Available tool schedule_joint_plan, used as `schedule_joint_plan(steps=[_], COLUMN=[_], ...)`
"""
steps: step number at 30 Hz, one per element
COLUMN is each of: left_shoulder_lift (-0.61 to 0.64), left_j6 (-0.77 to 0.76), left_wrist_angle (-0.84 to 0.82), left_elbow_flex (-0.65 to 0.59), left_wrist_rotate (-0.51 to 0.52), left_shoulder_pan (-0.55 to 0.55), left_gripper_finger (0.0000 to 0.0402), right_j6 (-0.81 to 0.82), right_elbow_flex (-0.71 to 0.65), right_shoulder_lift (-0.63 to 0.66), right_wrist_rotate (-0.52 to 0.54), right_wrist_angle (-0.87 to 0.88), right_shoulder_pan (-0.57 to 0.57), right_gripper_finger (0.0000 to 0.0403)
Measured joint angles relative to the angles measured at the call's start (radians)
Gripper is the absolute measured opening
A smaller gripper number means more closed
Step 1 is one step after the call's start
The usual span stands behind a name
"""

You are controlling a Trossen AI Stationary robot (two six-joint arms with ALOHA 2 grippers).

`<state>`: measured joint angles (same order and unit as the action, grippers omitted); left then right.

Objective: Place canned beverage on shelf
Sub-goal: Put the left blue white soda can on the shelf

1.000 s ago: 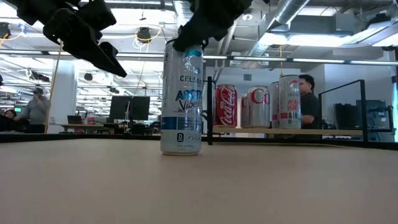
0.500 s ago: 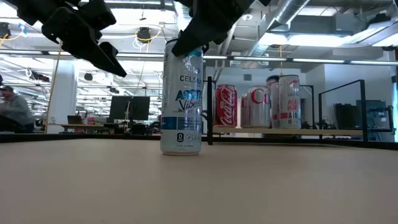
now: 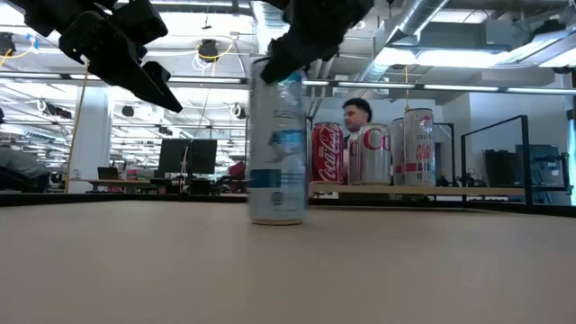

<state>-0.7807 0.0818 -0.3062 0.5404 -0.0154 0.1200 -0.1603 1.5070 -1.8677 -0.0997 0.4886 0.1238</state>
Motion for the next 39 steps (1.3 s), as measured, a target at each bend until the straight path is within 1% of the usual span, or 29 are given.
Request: schedule_joint_plan(steps=[3, 6, 9, 11, 13, 15, 17, 19, 23, 26, 29, 32, 35, 39], left_shoulder_lift=[0.001, 0.002, 0.009, 0.009, 0.010, 0.009, 0.010, 0.009, 0.010, 0.009, 0.010, 0.009, 0.009, 0.009], left_j6=[-0.009, -0.033, -0.040, -0.043, -0.044, -0.050, -0.052, -0.039, 0.005, 0.030, 0.058, 0.079, 0.095, 0.098], left_wrist_angle=[-0.050, -0.126, -0.173, -0.169, -0.133, -0.068, -0.009, 0.047, 0.118, 0.132, 0.140, 0.140, 0.141, 0.141], left_elbow_flex=[0.000, 0.000, 0.000, 0.000, 0.000, 0.000, 0.000, 0.000, 0.000, 0.000, 0.000, 0.000, 0.000, 0.000], left_wrist_rotate=[-0.007, -0.007, -0.007, 0.005, 0.034, 0.061, 0.069, 0.070, 0.066, 0.065, 0.065, 0.065, 0.065, 0.065], left_shoulder_pan=[0.000, 0.000, 0.000, 0.000, 0.003, 0.012, 0.027, 0.040, 0.063, 0.072, 0.074, 0.074, 0.074, 0.074], left_gripper_finger=[0.0304, 0.0304, 0.0304, 0.0304, 0.0304, 0.0304, 0.0304, 0.0304, 0.0304, 0.0304, 0.0304, 0.0304, 0.0304, 0.0304], right_j6=[0.019, 0.034, 0.052, 0.075, 0.098, 0.112, 0.112, 0.111, 0.121, 0.128, 0.149, 0.146, 0.104, 0.033], right_elbow_flex=[0.000, -0.036, -0.190, -0.332, -0.466, -0.573, -0.643, -0.693, -0.694, -0.698, -0.678, -0.668, -0.667, -0.666], right_shoulder_lift=[0.034, 0.098, 0.226, 0.333, 0.442, 0.545, 0.646, 0.753, 0.938, 1.051, 1.129, 1.186, 1.214, 1.216], right_wrist_rotate=[0.005, 0.066, 0.129, 0.155, 0.177, 0.199, 0.213, 0.254, 0.341, 0.349, 0.345, 0.337, 0.335, 0.337], right_wrist_angle=[0.115, 0.222, 0.199, 0.111, 0.030, -0.007, 0.007, 0.052, 0.141, 0.248, 0.343, 0.441, 0.452, 0.446], right_shoulder_pan=[0.000, 0.001, 0.000, -0.011, -0.023, -0.034, -0.046, -0.065, -0.138, -0.230, -0.327, -0.414, -0.492, -0.608], right_gripper_finger=[0.0276, 0.0276, 0.0276, 0.0276, 0.0276, 0.0276, 0.0276, 0.0276, 0.0276, 0.0276, 0.0276, 0.0276, 0.0276, 0.0276])
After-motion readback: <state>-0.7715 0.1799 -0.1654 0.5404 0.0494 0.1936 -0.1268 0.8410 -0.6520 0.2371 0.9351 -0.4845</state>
